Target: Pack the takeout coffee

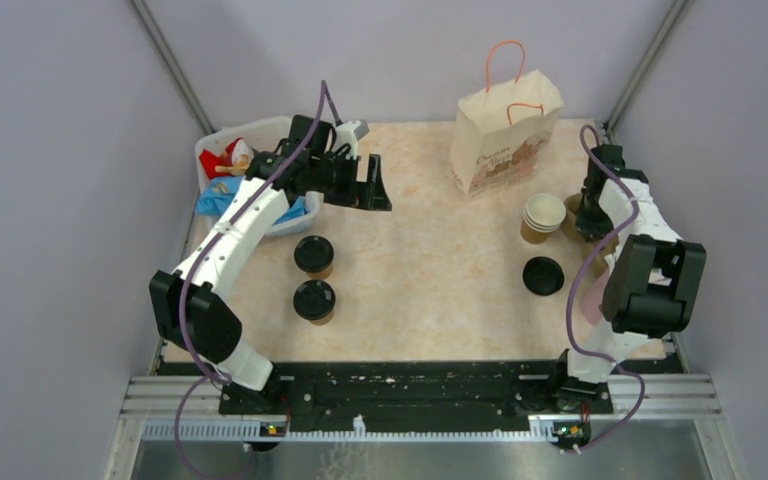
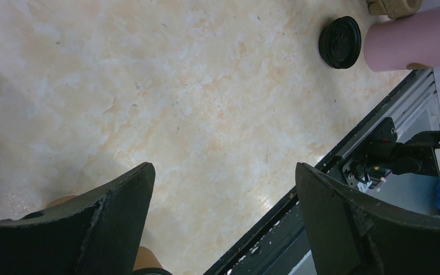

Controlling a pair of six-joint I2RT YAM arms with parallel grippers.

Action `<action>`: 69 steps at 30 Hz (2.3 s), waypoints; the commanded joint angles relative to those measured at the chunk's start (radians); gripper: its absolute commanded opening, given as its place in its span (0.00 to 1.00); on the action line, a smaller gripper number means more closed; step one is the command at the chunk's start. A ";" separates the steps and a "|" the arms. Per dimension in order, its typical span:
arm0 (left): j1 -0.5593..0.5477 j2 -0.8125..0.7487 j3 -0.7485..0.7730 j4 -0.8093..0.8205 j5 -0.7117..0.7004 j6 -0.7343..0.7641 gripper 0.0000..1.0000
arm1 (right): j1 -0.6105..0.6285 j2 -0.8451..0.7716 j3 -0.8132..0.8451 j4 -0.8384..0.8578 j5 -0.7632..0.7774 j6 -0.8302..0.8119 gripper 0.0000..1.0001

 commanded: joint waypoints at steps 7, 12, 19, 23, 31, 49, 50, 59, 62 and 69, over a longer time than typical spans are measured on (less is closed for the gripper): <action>0.004 -0.028 -0.008 0.021 0.025 -0.002 0.98 | -0.012 -0.041 0.095 -0.051 0.164 0.141 0.00; 0.005 -0.026 -0.011 0.026 0.034 -0.006 0.98 | -0.010 -0.038 0.082 -0.016 0.173 0.127 0.00; 0.005 -0.031 -0.015 0.028 0.036 -0.007 0.98 | -0.001 -0.060 0.062 -0.004 0.140 0.102 0.00; 0.005 -0.032 -0.017 0.028 0.039 -0.007 0.98 | 0.001 -0.054 0.020 0.016 0.040 0.074 0.00; 0.005 -0.041 -0.023 0.026 0.036 -0.004 0.98 | -0.003 -0.068 0.034 -0.001 -0.002 0.052 0.00; 0.005 -0.043 -0.028 0.029 0.043 -0.004 0.98 | -0.032 -0.094 -0.028 -0.013 -0.081 -0.042 0.26; 0.005 -0.043 -0.028 0.029 0.043 -0.004 0.98 | -0.035 -0.098 -0.030 -0.010 -0.088 -0.050 0.25; 0.004 -0.044 -0.031 0.029 0.042 -0.004 0.98 | -0.051 -0.104 -0.069 0.012 -0.130 -0.084 0.26; 0.005 -0.044 -0.033 0.028 0.042 -0.004 0.98 | -0.054 -0.098 -0.068 0.018 -0.129 -0.093 0.26; 0.006 -0.045 -0.031 0.028 0.041 -0.004 0.98 | -0.055 -0.098 -0.077 0.027 -0.178 -0.116 0.26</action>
